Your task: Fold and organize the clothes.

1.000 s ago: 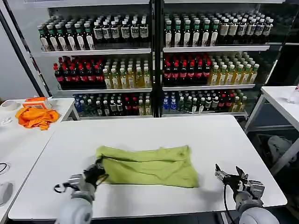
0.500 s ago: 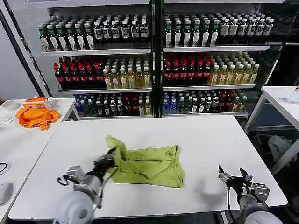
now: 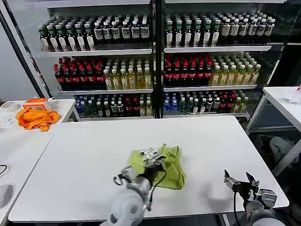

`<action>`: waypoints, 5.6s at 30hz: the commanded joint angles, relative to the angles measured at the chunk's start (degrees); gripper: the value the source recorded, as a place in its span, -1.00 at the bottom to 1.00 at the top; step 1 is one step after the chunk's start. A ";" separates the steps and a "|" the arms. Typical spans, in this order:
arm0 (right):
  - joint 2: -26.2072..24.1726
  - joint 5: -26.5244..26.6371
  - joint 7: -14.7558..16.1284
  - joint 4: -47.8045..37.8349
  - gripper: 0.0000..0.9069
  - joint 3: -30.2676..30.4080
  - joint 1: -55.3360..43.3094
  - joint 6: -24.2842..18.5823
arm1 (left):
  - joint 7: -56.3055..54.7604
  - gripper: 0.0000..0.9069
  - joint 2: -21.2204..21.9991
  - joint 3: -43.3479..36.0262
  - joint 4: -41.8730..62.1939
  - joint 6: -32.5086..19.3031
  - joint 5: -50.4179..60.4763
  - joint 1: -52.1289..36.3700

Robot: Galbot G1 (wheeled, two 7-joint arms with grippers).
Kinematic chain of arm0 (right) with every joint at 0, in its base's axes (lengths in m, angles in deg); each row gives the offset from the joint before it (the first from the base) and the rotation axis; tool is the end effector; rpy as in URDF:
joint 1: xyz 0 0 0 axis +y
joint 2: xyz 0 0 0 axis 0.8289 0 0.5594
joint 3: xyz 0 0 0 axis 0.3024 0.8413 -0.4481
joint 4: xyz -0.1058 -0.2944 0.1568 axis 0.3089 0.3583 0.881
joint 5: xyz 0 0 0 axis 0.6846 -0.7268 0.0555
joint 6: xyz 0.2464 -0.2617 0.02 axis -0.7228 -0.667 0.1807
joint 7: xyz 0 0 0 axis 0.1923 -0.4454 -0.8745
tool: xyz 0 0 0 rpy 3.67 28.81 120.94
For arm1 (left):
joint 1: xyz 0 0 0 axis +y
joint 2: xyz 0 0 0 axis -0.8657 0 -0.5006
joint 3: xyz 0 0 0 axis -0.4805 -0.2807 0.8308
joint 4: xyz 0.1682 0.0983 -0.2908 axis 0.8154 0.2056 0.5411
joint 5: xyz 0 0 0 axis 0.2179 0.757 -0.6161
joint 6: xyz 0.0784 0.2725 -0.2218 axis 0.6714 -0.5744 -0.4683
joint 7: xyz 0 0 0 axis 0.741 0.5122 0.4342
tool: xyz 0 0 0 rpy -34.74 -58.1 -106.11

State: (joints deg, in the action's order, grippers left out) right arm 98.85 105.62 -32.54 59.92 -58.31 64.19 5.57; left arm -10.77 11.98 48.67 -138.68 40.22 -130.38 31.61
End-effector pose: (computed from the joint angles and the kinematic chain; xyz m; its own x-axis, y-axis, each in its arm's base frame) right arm 0.1959 -0.1053 -0.2447 -0.8910 0.1426 0.4311 0.1602 0.9871 0.0046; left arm 0.2972 -0.1486 -0.2790 -0.8021 0.4757 0.3612 0.1643 0.7571 -0.6323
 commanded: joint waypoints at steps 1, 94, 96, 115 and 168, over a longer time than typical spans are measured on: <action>-0.28 0.19 -0.16 -0.11 1.00 0.02 -0.05 0.09 | -2.55 -0.93 8.81 -7.36 13.63 -0.82 5.78 -6.42; 0.11 0.37 -1.60 0.21 1.00 0.57 -2.03 1.49 | 10.19 -0.78 1.38 15.60 2.84 -4.07 -16.04 5.01; 0.18 0.40 -1.60 0.26 1.00 0.55 -2.02 1.49 | 10.32 -0.78 1.76 17.34 2.32 -4.03 -17.67 5.29; 1.01 1.10 -1.55 -1.79 1.00 2.86 -6.74 1.42 | 5.92 -0.82 -29.97 49.01 -11.25 1.57 -25.55 6.06; -1.34 4.50 -3.40 -6.25 1.00 18.75 -21.56 1.86 | 1.07 1.00 -4.01 3.70 4.42 -10.91 19.00 -11.34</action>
State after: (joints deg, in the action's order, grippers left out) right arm 97.75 106.38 -33.60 57.26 -53.00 54.02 6.74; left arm -9.28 15.95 42.76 -124.16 33.68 -112.35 16.36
